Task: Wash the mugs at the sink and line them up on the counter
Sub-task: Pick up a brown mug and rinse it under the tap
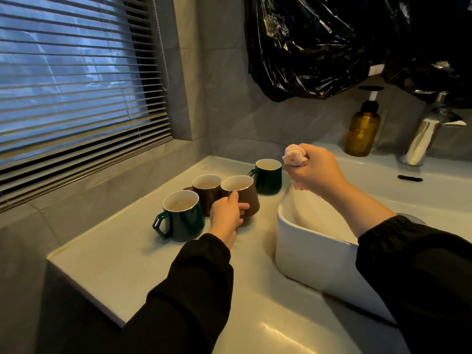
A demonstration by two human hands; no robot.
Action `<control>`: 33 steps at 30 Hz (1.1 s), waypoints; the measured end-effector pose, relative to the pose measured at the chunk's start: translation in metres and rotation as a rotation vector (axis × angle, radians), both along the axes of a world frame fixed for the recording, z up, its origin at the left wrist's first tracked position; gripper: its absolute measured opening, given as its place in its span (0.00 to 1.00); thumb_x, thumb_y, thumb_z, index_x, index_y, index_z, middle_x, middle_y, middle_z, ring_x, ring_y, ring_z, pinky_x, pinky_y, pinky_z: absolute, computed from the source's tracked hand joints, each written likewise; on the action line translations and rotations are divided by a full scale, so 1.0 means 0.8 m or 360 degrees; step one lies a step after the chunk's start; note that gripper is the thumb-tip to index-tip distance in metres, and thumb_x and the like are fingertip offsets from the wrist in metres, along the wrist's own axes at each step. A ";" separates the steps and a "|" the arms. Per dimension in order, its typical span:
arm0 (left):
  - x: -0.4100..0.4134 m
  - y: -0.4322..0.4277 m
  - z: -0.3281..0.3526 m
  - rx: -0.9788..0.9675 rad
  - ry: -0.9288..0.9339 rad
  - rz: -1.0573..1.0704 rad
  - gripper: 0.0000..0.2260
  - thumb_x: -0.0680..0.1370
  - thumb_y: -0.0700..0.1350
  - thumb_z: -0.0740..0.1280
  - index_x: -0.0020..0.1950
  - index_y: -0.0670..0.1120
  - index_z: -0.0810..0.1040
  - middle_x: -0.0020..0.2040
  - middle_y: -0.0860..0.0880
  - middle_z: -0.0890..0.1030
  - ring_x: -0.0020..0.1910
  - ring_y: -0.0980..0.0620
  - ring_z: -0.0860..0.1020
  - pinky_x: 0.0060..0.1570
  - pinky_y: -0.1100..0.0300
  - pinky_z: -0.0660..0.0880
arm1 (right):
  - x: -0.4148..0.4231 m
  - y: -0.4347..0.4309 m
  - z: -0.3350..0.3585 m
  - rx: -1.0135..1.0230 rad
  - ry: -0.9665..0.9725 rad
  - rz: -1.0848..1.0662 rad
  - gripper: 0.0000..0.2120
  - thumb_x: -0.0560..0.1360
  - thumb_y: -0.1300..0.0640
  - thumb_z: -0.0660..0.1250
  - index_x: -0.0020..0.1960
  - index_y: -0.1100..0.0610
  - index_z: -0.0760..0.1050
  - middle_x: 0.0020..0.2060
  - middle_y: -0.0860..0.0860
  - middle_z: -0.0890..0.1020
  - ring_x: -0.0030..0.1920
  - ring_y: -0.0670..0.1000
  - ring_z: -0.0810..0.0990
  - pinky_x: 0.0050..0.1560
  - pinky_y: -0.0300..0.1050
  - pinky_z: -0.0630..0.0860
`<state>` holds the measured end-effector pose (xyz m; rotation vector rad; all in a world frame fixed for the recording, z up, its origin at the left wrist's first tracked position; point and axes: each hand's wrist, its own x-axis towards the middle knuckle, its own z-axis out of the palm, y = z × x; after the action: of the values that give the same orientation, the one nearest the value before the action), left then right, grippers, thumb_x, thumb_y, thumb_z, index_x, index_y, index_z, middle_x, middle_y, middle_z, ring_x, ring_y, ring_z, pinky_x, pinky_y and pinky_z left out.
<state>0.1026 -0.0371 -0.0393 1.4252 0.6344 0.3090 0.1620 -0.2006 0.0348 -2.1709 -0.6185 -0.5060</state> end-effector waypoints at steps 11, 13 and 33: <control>-0.051 0.056 0.106 0.0382 -0.0237 0.0031 0.17 0.82 0.50 0.56 0.59 0.40 0.76 0.42 0.48 0.84 0.44 0.54 0.78 0.34 0.63 0.71 | 0.000 0.089 0.002 -0.1294 0.0383 0.0079 0.11 0.73 0.47 0.64 0.43 0.53 0.79 0.36 0.49 0.85 0.41 0.51 0.84 0.47 0.44 0.78; -0.054 0.059 0.112 0.0454 -0.0244 0.0031 0.17 0.82 0.49 0.56 0.61 0.39 0.76 0.44 0.48 0.84 0.45 0.54 0.78 0.34 0.63 0.72 | 0.001 0.089 0.002 -0.1579 0.0488 0.0137 0.14 0.75 0.46 0.64 0.50 0.55 0.80 0.44 0.51 0.85 0.46 0.53 0.82 0.45 0.43 0.75; 0.032 -0.095 0.139 0.0258 -0.0323 -0.1179 0.17 0.81 0.46 0.57 0.32 0.45 0.68 0.37 0.48 0.84 0.44 0.51 0.79 0.40 0.60 0.74 | -0.011 -0.172 0.063 0.0483 0.1609 0.0068 0.38 0.74 0.28 0.45 0.65 0.57 0.68 0.52 0.63 0.82 0.41 0.59 0.84 0.38 0.46 0.80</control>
<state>0.1279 -0.1134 0.0715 1.6548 -0.1081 -0.0872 0.1534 -0.3383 0.0854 -1.8018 -0.0140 0.4975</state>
